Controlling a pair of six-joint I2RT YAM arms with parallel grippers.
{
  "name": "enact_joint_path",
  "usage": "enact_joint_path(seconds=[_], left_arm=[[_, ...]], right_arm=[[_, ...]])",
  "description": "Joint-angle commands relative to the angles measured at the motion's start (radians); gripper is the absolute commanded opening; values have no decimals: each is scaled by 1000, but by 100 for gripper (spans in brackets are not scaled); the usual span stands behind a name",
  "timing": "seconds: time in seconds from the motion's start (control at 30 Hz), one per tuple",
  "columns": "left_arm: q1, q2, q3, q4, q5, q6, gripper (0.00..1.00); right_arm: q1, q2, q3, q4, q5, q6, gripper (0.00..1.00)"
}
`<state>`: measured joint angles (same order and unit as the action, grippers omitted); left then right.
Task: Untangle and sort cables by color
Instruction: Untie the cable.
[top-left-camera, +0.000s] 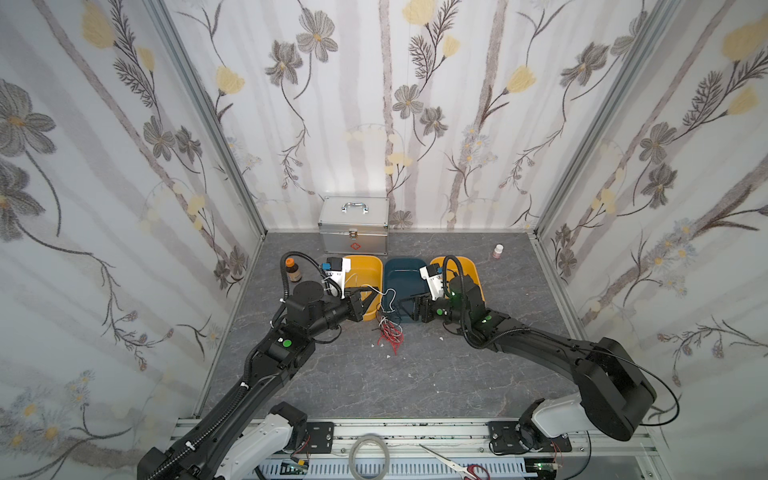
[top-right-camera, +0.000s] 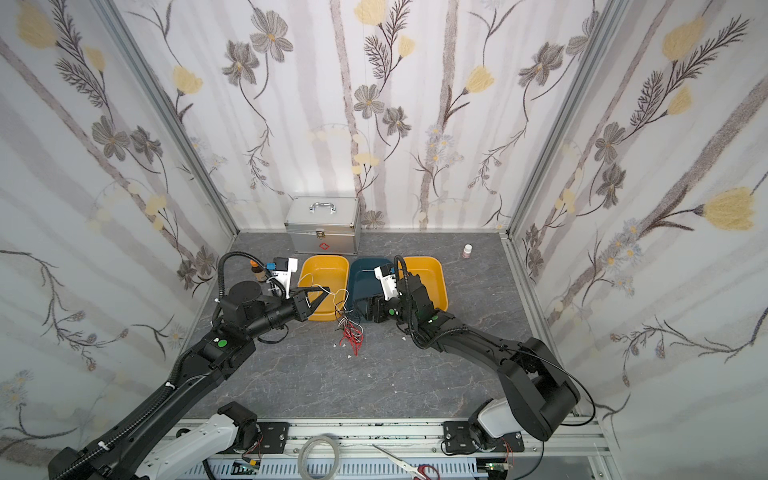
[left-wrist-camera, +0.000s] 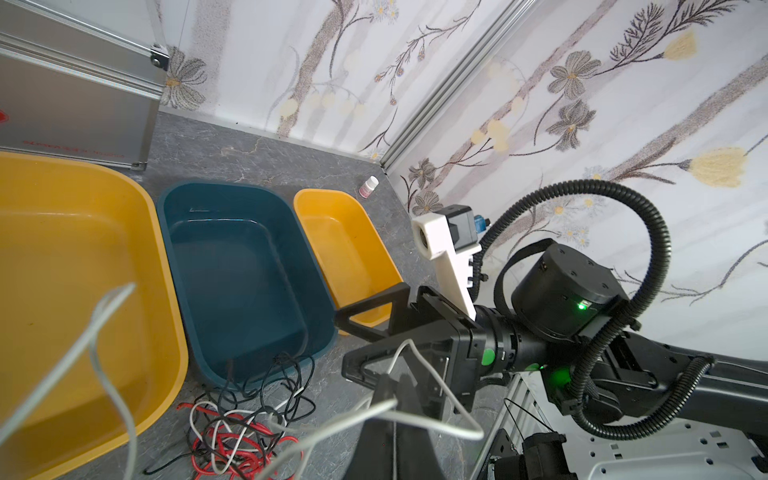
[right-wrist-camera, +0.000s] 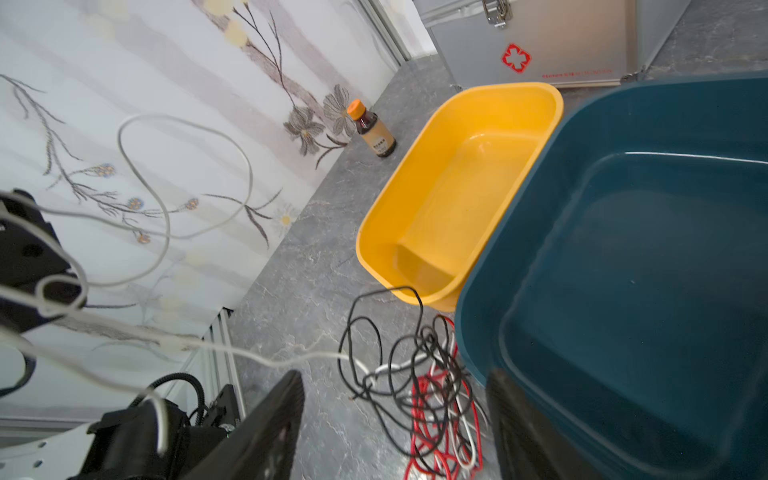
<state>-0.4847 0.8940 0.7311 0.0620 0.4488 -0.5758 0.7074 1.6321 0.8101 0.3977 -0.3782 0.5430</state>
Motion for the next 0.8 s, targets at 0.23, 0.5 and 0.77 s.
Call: enact_joint_path(seconds=[0.23, 0.5, 0.77], left_arm=[[-2, -15, 7, 3, 14, 5, 0], [0, -37, 10, -4, 13, 8, 0], [0, -39, 18, 3, 8, 10, 0]], right_arm=[[-5, 142, 43, 186, -150, 149, 79], [4, 235, 41, 275, -199, 272, 48], [36, 232, 8, 30, -91, 139, 21]])
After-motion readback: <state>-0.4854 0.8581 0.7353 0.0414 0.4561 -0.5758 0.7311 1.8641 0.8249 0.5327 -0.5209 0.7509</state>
